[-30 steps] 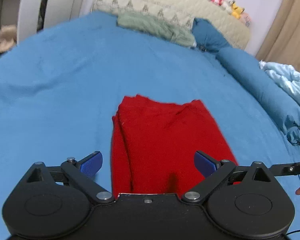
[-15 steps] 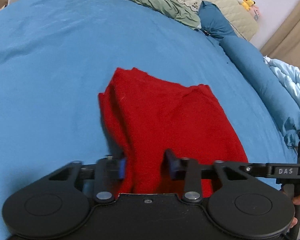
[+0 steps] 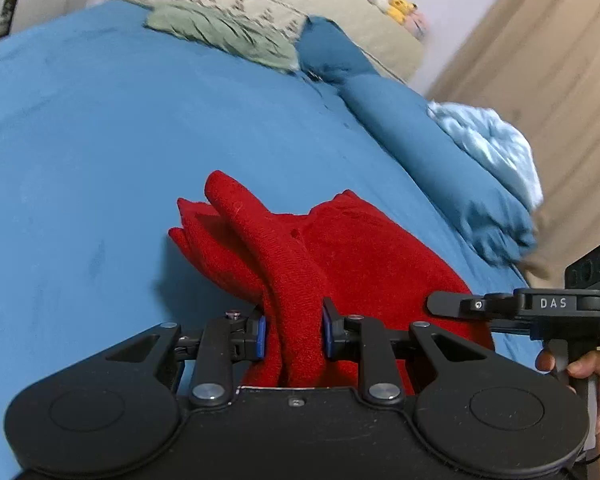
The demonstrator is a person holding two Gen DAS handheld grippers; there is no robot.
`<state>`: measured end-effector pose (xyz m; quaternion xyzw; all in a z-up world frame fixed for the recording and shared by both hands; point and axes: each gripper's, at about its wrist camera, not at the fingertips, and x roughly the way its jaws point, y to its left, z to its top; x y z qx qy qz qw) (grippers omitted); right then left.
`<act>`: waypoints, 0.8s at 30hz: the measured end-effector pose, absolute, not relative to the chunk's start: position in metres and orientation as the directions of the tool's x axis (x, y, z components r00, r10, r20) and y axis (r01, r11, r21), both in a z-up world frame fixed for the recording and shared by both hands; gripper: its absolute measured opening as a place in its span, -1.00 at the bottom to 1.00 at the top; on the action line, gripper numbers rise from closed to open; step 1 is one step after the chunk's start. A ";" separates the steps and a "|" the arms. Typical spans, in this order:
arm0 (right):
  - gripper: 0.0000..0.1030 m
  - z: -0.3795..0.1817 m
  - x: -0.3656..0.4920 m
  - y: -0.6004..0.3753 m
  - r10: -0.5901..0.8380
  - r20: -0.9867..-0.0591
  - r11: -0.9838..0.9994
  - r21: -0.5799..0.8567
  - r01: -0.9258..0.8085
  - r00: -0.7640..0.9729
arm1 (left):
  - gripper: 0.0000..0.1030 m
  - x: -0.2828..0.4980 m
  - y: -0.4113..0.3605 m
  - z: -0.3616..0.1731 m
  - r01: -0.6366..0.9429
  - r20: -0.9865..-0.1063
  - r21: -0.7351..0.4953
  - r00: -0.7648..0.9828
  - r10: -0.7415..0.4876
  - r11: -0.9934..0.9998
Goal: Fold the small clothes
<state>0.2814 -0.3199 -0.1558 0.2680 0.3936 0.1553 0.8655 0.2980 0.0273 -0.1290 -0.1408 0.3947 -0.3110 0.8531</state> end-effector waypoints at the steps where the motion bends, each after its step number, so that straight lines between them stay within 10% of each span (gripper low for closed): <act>1: -0.23 -0.161 0.273 -0.323 0.462 -0.613 0.818 0.574 -0.040 0.640 | -0.47 0.289 0.020 -0.136 0.419 -0.592 -0.488 0.485 -0.643 0.765; 13: -0.18 -0.224 0.237 -0.323 0.336 -0.712 0.886 0.461 0.049 0.617 | -0.41 0.256 -0.010 -0.179 0.380 -0.680 -0.395 0.491 -0.544 0.836; 20: 0.39 -0.211 0.228 -0.324 0.268 -0.695 0.916 0.399 0.047 0.668 | 0.29 0.242 0.005 -0.166 0.366 -0.675 -0.301 0.571 -0.468 0.881; 24: 0.48 -0.207 0.224 -0.325 0.189 -0.685 0.945 0.321 0.059 0.703 | 0.29 0.249 0.012 -0.172 0.326 -0.688 -0.281 0.588 -0.426 0.903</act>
